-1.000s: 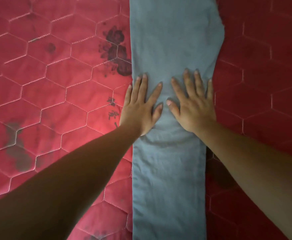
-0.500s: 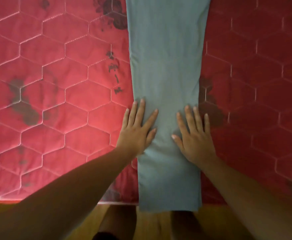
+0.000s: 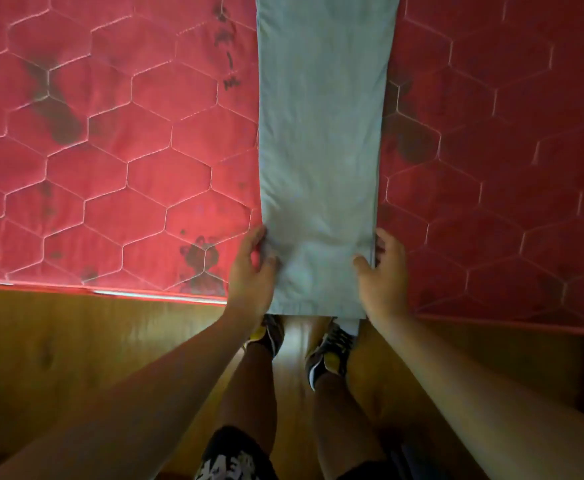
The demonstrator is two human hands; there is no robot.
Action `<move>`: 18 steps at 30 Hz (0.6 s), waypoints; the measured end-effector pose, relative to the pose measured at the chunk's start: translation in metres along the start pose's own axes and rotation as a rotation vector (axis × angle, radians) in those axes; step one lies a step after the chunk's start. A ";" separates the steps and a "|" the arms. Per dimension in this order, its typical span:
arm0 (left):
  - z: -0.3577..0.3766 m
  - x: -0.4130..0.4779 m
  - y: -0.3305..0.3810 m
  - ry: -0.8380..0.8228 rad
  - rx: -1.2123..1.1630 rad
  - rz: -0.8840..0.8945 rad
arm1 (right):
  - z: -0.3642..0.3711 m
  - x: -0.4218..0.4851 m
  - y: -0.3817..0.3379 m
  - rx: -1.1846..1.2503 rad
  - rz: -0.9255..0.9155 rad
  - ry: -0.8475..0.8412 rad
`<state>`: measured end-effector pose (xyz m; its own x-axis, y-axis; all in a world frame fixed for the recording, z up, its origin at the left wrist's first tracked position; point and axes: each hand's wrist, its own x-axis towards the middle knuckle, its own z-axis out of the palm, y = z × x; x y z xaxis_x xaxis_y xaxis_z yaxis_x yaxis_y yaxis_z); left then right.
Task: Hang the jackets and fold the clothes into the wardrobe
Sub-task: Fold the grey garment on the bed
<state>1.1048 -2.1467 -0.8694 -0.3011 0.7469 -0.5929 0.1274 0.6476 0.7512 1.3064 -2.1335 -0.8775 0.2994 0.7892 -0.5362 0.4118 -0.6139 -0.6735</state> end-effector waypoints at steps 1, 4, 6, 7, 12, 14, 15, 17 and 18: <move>-0.003 -0.004 0.004 0.018 -0.056 -0.052 | -0.004 -0.002 0.004 0.066 0.068 -0.016; -0.011 -0.009 0.007 -0.004 -0.152 -0.176 | -0.019 -0.011 0.017 -0.009 0.074 -0.072; -0.016 -0.011 0.003 -0.074 -0.139 -0.235 | -0.024 -0.017 0.021 -0.059 0.023 -0.090; -0.018 -0.013 0.000 -0.103 -0.133 -0.261 | -0.025 -0.019 0.021 -0.057 0.000 -0.092; -0.019 -0.018 -0.009 -0.144 -0.080 -0.298 | -0.022 -0.019 0.022 -0.083 0.017 -0.116; -0.018 -0.017 -0.007 -0.172 -0.090 -0.288 | -0.020 -0.015 0.019 -0.117 0.043 -0.137; -0.017 -0.017 -0.004 -0.194 -0.086 -0.280 | -0.019 -0.012 0.017 -0.144 0.051 -0.158; -0.016 -0.017 0.000 -0.234 -0.051 -0.263 | -0.020 -0.008 0.014 -0.125 0.094 -0.208; -0.016 -0.018 0.001 -0.245 -0.035 -0.253 | -0.021 -0.008 0.014 -0.068 0.134 -0.225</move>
<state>1.0955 -2.1618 -0.8535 -0.0828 0.5803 -0.8102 0.0438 0.8143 0.5788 1.3279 -2.1474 -0.8720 0.1596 0.6724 -0.7227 0.4410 -0.7036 -0.5572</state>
